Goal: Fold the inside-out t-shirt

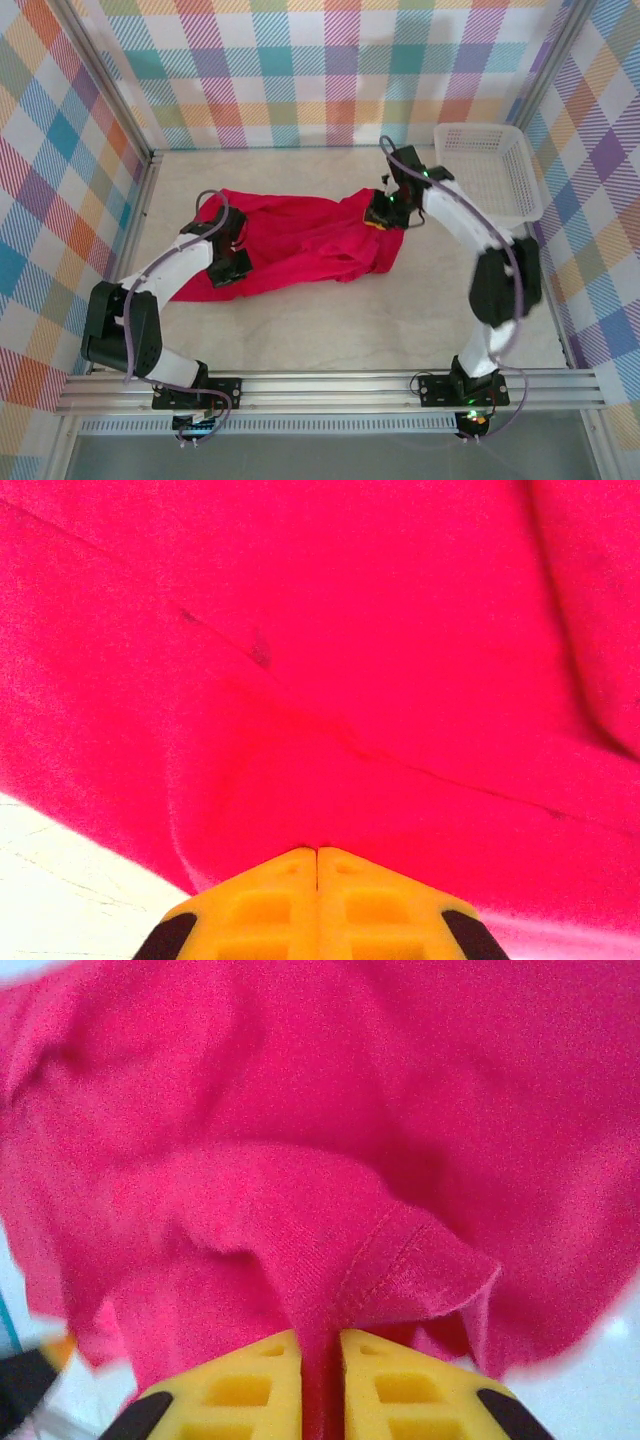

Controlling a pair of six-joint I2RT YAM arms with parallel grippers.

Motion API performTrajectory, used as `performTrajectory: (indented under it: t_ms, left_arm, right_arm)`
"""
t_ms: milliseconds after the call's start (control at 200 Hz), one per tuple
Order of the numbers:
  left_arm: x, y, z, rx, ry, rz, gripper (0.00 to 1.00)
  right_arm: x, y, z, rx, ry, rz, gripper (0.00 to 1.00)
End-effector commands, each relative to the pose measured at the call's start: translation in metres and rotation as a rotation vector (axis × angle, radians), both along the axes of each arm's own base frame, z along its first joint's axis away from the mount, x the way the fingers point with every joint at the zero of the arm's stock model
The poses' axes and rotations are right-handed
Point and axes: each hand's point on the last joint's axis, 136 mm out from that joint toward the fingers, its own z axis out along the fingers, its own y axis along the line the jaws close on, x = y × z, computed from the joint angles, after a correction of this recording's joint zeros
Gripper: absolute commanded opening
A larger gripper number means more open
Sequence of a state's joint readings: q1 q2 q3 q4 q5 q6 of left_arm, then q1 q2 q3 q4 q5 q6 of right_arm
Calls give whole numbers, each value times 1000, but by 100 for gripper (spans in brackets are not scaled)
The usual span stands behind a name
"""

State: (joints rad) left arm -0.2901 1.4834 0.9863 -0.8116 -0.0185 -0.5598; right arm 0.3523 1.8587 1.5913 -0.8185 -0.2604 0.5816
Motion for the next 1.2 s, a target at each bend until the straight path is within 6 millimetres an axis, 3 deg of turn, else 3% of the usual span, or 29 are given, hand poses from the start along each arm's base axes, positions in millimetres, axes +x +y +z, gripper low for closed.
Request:
performTrajectory:
  t_ms: [0,75,170,220,355,480,735,820,1030,1195]
  left_arm:
    - [-4,-5,-7,46,68,-54,0]
    - [-1,-9,3,73,45,-89,1]
    - [5,-27,26,65,-56,-166,32]
    - [8,-43,39,31,-117,-216,38]
    - [17,-105,62,-121,-257,-373,41]
    - [28,-144,57,-193,-260,-407,41]
    - [62,-206,31,-195,-183,-441,43]
    - [71,-223,24,-201,-178,-455,45]
    - [89,-248,8,-227,-176,-455,48]
    - [99,-246,-11,-160,-148,-444,48]
  right_arm:
    - [37,0,-27,-13,77,6,26]
    - [43,-6,-27,-71,79,21,45]
    - [33,-16,-13,-106,31,26,52]
    - [22,-19,-5,-105,3,33,51]
    - [-18,-1,-1,-9,-36,92,45]
    - [-46,23,-16,8,3,150,45]
    - [-43,17,-61,-64,73,99,46]
    - [-38,9,-67,-86,72,74,39]
    - [-34,4,-69,-79,62,52,5]
    - [-36,8,-68,-51,64,55,0]
